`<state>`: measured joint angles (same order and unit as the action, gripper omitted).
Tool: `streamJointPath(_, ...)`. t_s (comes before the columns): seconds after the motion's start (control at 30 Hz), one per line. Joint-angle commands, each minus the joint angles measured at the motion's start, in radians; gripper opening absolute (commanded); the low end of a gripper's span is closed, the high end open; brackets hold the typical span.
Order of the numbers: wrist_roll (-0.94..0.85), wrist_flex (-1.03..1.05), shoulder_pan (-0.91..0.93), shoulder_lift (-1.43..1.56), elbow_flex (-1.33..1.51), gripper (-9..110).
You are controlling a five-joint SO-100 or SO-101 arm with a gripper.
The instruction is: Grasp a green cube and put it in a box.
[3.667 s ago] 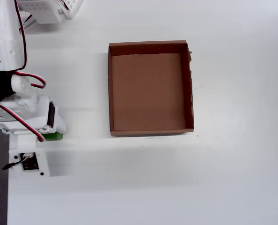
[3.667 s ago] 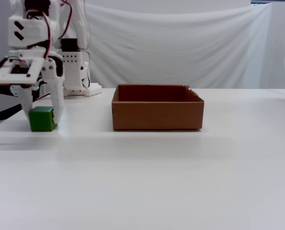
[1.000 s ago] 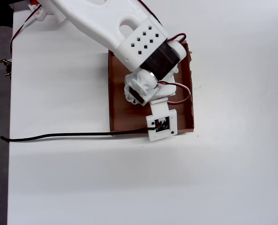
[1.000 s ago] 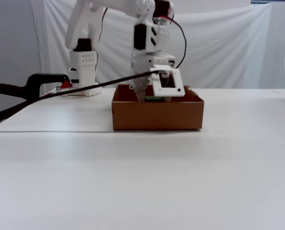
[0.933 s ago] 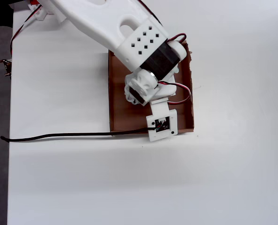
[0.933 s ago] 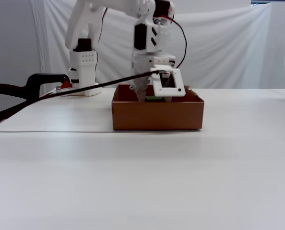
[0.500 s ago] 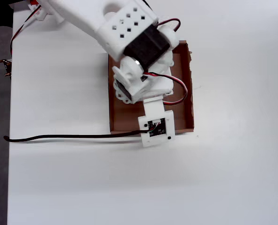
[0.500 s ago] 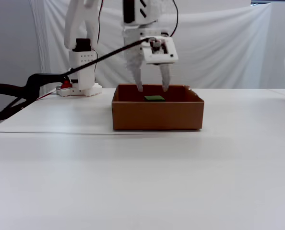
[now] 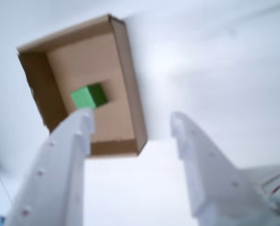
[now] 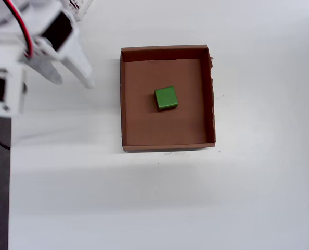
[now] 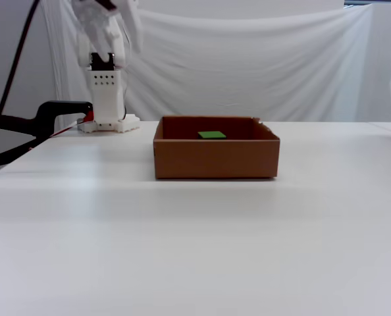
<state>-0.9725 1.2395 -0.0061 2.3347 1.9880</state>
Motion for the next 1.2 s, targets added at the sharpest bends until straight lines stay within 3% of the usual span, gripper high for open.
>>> streamJointPath(0.0,0.028,0.000,0.098,0.201,0.278,22)
streamJointPath(0.2,0.097,0.054,0.121,0.531,0.604,22)
streamJointPath(0.47,0.124,0.043,0.129,0.726,0.810,22)
streamJointPath(0.73,0.143,-0.017,0.137,0.848,0.973,22)
streamJointPath(1.17,0.152,-0.018,0.133,0.850,0.983,22)
